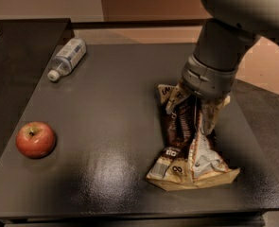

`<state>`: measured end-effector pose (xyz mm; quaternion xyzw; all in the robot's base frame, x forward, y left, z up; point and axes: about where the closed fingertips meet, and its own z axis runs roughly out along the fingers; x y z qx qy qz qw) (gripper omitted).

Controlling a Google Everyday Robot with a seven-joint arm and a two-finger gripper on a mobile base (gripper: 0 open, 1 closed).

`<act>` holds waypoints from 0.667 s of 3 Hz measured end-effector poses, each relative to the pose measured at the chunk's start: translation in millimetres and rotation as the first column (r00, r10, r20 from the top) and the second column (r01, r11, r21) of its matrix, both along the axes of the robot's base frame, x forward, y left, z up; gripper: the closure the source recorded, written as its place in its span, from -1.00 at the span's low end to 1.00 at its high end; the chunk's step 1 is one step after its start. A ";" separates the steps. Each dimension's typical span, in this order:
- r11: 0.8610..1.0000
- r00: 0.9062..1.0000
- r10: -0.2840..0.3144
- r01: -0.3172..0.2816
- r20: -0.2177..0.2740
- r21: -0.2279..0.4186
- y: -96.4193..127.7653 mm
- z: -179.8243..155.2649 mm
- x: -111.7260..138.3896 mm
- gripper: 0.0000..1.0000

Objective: Move brown chip bag near blue plastic bottle

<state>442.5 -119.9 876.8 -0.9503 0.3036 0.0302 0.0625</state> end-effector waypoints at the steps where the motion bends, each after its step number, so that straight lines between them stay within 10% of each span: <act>1: 1.000 0.999 -0.011 0.011 0.046 0.017 12.3 11.6 13.5 0.74; 2: 0.999 0.995 -0.002 -0.002 0.099 0.045 32.1 24.8 32.7 1.00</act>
Offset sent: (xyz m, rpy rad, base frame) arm 0.0536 0.0543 0.0412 0.0732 -0.1464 0.0166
